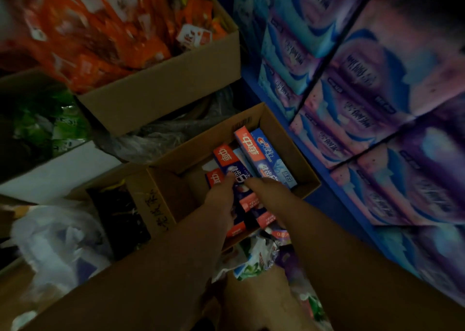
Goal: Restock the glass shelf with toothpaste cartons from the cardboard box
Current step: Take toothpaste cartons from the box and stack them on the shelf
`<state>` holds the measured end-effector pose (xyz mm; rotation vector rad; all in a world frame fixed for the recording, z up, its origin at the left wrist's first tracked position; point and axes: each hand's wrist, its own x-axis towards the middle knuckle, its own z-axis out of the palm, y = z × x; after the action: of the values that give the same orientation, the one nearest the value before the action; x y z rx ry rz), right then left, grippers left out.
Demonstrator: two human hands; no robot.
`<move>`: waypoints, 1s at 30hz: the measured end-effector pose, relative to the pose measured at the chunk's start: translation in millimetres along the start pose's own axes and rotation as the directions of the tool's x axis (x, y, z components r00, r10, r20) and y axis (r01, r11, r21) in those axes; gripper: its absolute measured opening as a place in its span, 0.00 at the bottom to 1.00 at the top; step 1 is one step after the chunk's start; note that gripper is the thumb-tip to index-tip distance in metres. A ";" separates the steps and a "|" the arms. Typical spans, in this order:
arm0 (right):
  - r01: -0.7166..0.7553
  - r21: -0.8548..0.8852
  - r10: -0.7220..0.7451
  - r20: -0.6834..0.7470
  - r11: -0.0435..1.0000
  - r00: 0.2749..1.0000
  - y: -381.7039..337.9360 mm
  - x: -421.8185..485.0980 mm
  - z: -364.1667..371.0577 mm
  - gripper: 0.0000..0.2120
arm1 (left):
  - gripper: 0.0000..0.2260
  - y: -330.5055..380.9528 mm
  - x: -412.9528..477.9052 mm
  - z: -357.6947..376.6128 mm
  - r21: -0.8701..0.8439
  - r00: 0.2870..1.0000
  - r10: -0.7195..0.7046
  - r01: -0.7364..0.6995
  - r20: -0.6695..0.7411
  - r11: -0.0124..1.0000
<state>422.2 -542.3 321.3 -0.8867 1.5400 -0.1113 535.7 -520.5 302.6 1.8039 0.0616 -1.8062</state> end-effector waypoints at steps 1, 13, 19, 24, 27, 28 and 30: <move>0.020 -0.007 -0.020 -0.002 1.000 1.000 -3.0 -10.1 -3.1 0.13 | 0.20 2.8 -11.6 -0.2 -0.069 0.999 0.008 -0.005 0.043 0.998; 0.506 -0.343 -0.566 -0.099 0.791 0.818 -96.4 -231.2 -74.3 0.17 | 0.23 52.1 -227.6 39.1 -0.517 0.789 0.482 -0.249 0.382 0.819; 0.657 -0.454 -0.771 -0.116 0.602 0.627 -149.2 -383.0 -114.3 0.17 | 0.20 70.5 -382.9 73.0 -0.635 0.515 0.716 -0.366 0.470 0.680; 0.650 -0.624 -0.898 -0.240 0.434 0.369 -171.0 -503.6 -144.3 0.31 | 0.18 76.4 -507.7 94.2 -0.677 0.336 0.806 -0.439 0.487 0.591; 0.516 -0.778 -0.932 -0.334 0.359 0.144 -173.7 -564.1 -166.1 0.37 | 0.15 71.8 -576.8 111.8 -0.711 0.258 0.830 -0.429 0.495 0.557; 0.480 -0.815 -0.938 -0.344 0.325 0.052 -170.5 -582.4 -172.8 0.37 | 0.15 70.1 -596.8 119.1 -0.708 0.236 0.822 -0.421 0.518 0.567; 0.425 -0.866 -0.935 -0.337 0.263 -0.109 -161.6 -611.3 -187.2 0.37 | 0.19 66.3 -631.1 135.4 -0.673 0.204 0.782 -0.413 0.589 0.614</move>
<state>275.1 -378.1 942.8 -2.4577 1.7442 -1.3177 389.7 -404.8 924.2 0.3017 -0.6094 -1.6560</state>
